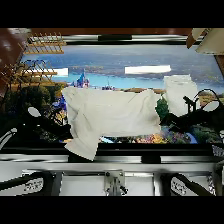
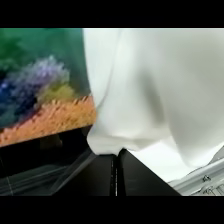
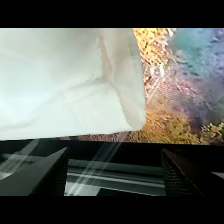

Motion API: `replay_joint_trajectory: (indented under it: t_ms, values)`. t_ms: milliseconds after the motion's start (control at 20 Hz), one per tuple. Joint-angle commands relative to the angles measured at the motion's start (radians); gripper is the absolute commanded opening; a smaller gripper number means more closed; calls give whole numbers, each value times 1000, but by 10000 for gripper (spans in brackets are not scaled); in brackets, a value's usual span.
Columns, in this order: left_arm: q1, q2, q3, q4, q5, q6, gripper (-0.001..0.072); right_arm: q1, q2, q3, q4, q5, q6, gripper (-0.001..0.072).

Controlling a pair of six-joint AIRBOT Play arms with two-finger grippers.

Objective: Fold the shirts.

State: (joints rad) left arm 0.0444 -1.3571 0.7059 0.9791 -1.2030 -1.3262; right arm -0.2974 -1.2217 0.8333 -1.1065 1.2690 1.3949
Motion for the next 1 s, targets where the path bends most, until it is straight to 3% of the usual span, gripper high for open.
replay_joint_trajectory:
  t_ms: [0,250,500,600,700,750,800,850,900,950]
  values:
    - [-5,23,15,-15,-21,18,29,67,-29,0,8,-105,24,679]
    - [-5,61,43,-15,-79,44,29,137,-177,0,153,-190,-26,678]
    - [-5,61,79,-15,-114,59,29,140,-201,0,153,-217,-35,678]
    - [-5,61,92,-15,-114,59,29,140,-201,0,160,-241,-33,549]
    - [-5,61,104,-15,-114,59,29,142,-201,0,166,-254,-29,544]
    - [-5,61,110,-15,-114,58,29,148,-201,0,163,-257,-26,433]
    - [-5,61,117,-15,-114,59,29,152,-201,0,160,-260,-18,256]
    - [-5,61,126,-15,-114,59,29,151,-201,0,168,-257,-15,145]
    - [-5,61,142,-14,-114,59,28,151,-200,3,168,-241,-15,54]
    - [-5,63,163,-14,-114,59,28,151,-197,13,160,-212,-17,54]
